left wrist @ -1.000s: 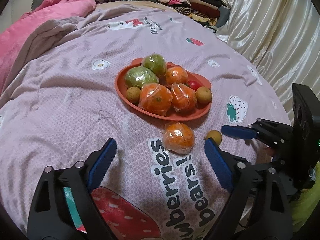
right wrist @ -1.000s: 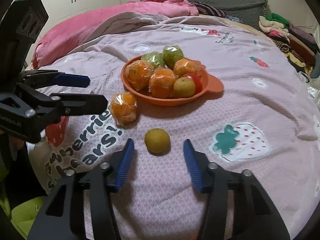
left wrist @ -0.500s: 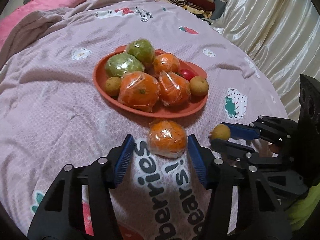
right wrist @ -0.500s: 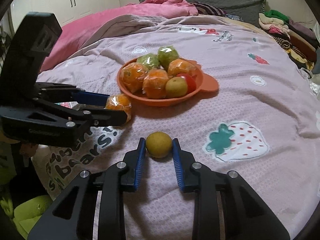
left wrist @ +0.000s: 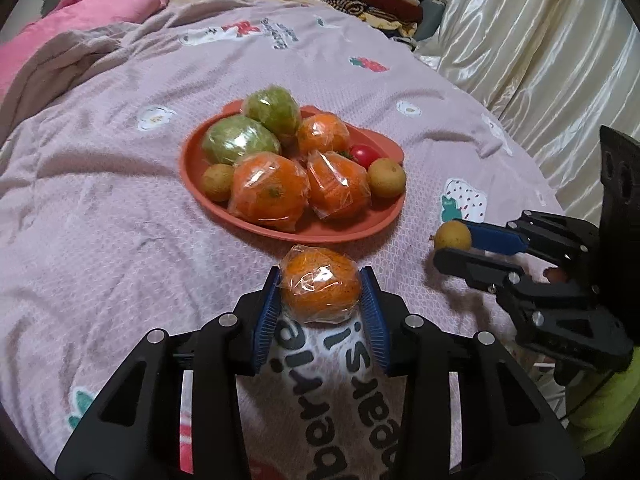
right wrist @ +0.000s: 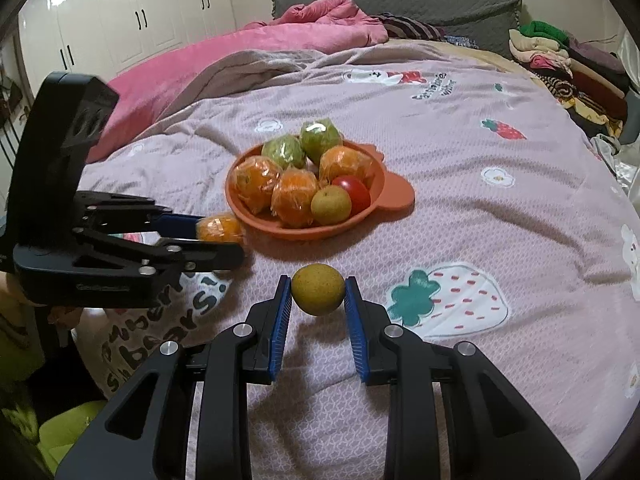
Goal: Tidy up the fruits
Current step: 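Lift the wrapped orange and yellow fruit and carry both over the plate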
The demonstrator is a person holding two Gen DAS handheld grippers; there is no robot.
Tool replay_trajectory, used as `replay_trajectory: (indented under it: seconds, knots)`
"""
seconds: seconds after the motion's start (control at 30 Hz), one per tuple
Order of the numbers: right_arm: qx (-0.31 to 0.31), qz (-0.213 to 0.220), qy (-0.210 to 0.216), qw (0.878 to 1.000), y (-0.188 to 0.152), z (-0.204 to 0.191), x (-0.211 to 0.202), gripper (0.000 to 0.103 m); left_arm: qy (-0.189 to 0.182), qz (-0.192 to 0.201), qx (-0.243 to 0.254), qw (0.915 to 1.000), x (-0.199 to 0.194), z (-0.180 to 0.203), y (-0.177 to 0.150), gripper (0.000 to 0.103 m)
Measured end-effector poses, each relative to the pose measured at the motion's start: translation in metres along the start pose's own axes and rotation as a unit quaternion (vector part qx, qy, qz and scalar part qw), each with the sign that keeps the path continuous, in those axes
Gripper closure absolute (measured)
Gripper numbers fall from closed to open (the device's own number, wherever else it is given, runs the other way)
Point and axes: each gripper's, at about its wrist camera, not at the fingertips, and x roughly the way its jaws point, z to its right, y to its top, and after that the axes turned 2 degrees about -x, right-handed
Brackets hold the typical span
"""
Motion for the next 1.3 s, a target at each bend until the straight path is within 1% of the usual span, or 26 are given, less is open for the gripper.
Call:
replay_trajectory:
  seconds: [0.1, 0.23, 0.47, 0.57, 0.83, 1.07, 1.3]
  knots:
    - [-0.001, 0.007, 0.001, 1.0, 0.006, 0.001, -0.003, 0.077, 0.001, 0.014, -0.007, 0.9999, -0.014, -0.006, 0.003, 0.072]
    - [-0.007, 0.017, 0.002, 1.0, 0.016, 0.001, -0.005, 0.077, 0.011, 0.035, -0.024, 0.999, -0.028, -0.019, 0.019, 0.072]
    - [-0.016, 0.03, 0.003, 0.999, 0.034, 0.002, -0.002, 0.077, 0.022, 0.048, -0.038, 0.9979, -0.032, -0.037, 0.046, 0.072]
    - [-0.02, 0.033, 0.003, 0.999, 0.041, 0.003, 0.001, 0.077, 0.022, 0.046, -0.035, 0.9981, -0.027, -0.037, 0.057, 0.072]
    - [-0.019, 0.035, -0.003, 0.999, 0.052, 0.011, 0.009, 0.077, 0.003, 0.035, -0.014, 0.9993, -0.006, -0.018, 0.081, 0.072]
    - [-0.021, 0.033, -0.002, 0.999, 0.055, 0.014, 0.012, 0.077, -0.004, 0.014, -0.009, 0.9999, 0.016, -0.013, 0.089, 0.072]
    - [-0.025, 0.03, 0.015, 0.999, 0.05, 0.003, 0.014, 0.077, -0.009, 0.002, -0.017, 0.9998, 0.024, -0.018, 0.093, 0.072]
